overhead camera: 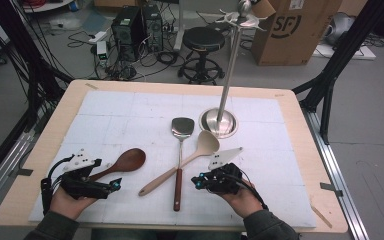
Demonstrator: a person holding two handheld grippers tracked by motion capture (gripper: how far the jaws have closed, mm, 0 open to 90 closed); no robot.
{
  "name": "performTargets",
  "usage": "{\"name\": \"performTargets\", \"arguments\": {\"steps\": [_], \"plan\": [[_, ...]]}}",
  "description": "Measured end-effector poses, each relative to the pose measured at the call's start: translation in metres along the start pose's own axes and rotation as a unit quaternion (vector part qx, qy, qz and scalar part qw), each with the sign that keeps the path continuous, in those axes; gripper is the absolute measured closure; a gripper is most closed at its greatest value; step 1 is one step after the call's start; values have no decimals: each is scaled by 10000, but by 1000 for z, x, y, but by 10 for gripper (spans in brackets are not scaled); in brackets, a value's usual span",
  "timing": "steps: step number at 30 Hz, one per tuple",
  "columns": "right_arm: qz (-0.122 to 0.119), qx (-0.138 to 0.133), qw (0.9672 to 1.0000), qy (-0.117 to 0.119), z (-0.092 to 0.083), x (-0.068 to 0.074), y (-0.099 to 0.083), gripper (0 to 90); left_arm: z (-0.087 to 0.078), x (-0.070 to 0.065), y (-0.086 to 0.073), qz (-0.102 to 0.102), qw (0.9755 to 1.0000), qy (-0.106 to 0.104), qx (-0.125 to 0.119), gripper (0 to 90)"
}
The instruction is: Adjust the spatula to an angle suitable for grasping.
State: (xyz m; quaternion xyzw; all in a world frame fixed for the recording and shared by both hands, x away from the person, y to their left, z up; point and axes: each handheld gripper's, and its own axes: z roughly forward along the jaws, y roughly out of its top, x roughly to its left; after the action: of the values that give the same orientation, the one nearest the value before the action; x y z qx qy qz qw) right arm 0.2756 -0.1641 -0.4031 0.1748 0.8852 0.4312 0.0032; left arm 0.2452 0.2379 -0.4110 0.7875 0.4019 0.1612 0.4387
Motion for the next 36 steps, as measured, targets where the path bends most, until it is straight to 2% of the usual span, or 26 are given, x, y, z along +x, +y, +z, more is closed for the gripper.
{"name": "performTargets", "arguments": {"steps": [17,26,36], "plan": [[-36,-23,9992,396,35,11,21,897,1,0,0,12,10000,-13,1,20],[-168,116,9983,553,51,17,25,897,1,1,0,22,10000,-14,6,20],[-182,323,9972,647,62,22,21,897,1,1,0,37,10000,-11,-9,20]]}}
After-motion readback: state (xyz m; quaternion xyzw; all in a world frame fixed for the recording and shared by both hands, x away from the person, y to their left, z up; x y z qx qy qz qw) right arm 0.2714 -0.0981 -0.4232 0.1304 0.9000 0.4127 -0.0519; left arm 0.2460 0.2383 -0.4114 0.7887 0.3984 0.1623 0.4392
